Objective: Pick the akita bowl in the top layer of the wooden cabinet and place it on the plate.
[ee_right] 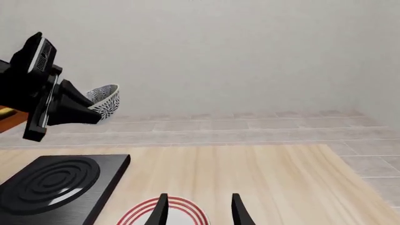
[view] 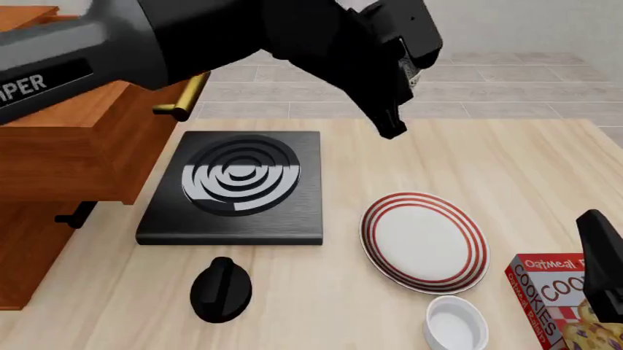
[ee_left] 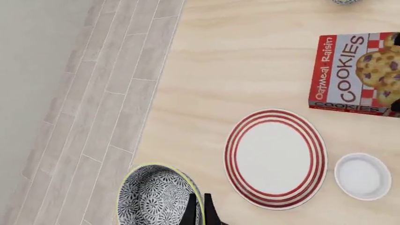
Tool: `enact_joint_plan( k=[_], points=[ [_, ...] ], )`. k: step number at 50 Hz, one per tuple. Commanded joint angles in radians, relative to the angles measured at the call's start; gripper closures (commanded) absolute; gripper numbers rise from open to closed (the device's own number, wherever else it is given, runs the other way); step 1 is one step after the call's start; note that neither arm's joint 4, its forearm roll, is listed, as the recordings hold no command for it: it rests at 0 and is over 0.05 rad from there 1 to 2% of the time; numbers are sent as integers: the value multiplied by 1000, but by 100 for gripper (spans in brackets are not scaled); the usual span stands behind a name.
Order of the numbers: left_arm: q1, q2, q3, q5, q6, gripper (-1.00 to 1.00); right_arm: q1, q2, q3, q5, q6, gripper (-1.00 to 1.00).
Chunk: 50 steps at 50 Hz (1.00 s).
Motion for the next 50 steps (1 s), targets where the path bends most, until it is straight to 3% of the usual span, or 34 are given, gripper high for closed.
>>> enact_joint_plan(
  k=[1,23,50],
  points=[
    [-44,45,-37,24,-20,100,0,0,0,-1,1,-100],
    [-133,150,-151,95,-116,100,8,0,2,-7,-10,-100],
    [-167,267,-247,121,-249,100,3,0,5,-11,-5,-100]
  ],
)
